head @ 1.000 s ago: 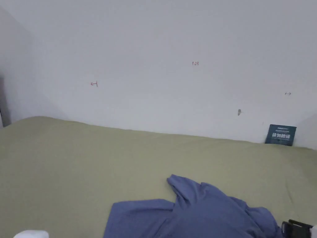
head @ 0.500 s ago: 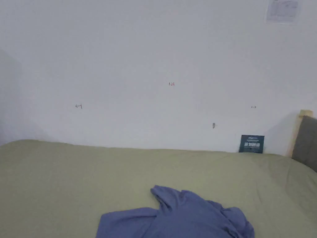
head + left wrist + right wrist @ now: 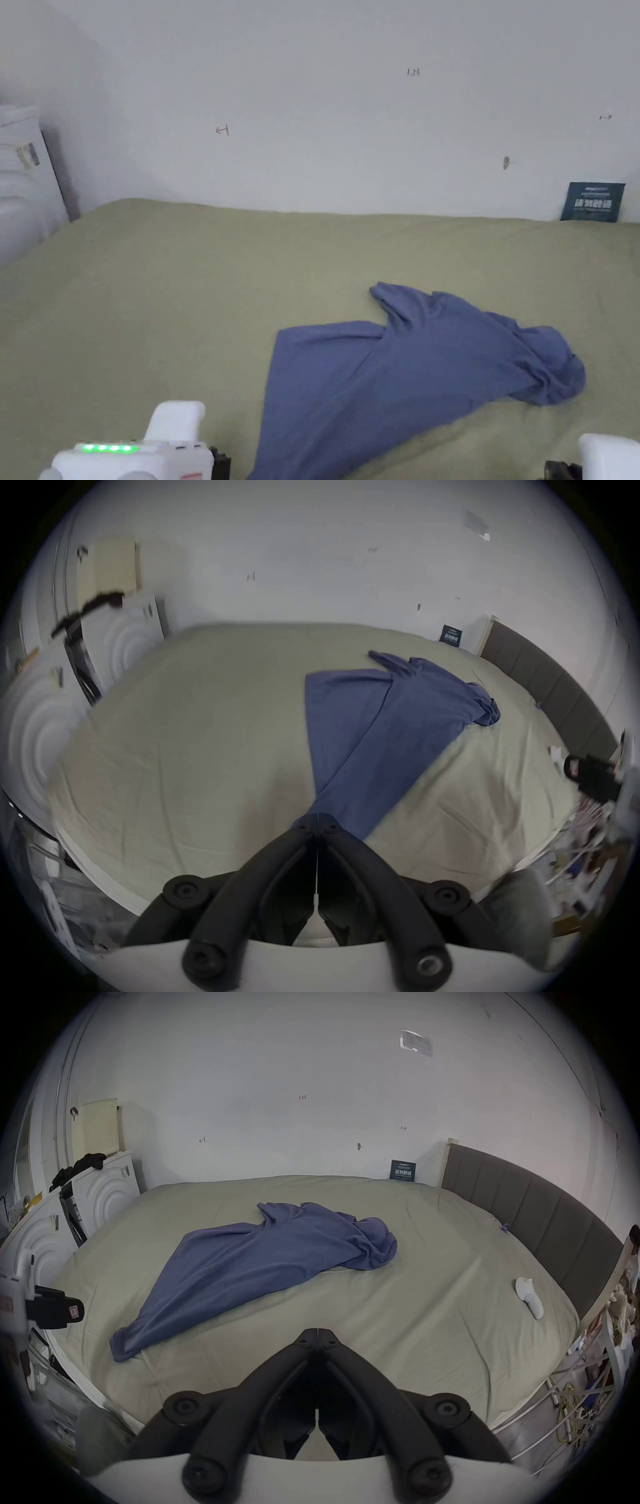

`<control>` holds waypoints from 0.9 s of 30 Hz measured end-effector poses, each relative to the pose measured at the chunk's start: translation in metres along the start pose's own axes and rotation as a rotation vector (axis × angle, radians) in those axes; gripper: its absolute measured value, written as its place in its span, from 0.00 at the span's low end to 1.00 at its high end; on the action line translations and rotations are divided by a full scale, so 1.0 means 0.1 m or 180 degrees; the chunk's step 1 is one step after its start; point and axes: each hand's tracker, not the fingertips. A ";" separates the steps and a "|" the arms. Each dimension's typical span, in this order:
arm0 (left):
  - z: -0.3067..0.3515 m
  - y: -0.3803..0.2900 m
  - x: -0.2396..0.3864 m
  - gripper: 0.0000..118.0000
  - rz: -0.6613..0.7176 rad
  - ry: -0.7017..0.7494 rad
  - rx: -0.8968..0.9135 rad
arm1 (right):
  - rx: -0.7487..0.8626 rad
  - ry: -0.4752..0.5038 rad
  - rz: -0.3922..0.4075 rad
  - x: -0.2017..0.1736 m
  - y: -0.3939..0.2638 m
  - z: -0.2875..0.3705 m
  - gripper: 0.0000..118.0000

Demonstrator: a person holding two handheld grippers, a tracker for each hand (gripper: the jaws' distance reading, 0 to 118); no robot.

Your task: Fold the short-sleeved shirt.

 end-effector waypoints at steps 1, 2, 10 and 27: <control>-0.10 0.07 -0.10 0.01 0.0128 -0.0109 -0.0107 | -0.0014 0.0027 -0.0031 0.00 0.00 -0.02 0.01; -0.21 0.13 -0.15 0.11 0.0052 -0.0110 -0.0128 | -0.0032 0.0057 -0.0064 -0.01 0.00 -0.04 0.01; -0.79 0.10 -0.07 0.85 -0.0234 -0.0229 -0.0585 | -0.0176 0.0206 0.0008 0.01 0.03 -0.08 0.02; -0.68 -0.21 0.05 0.02 -0.0440 0.0064 -0.0121 | -0.0153 0.0468 0.0125 -0.20 0.12 -0.06 0.02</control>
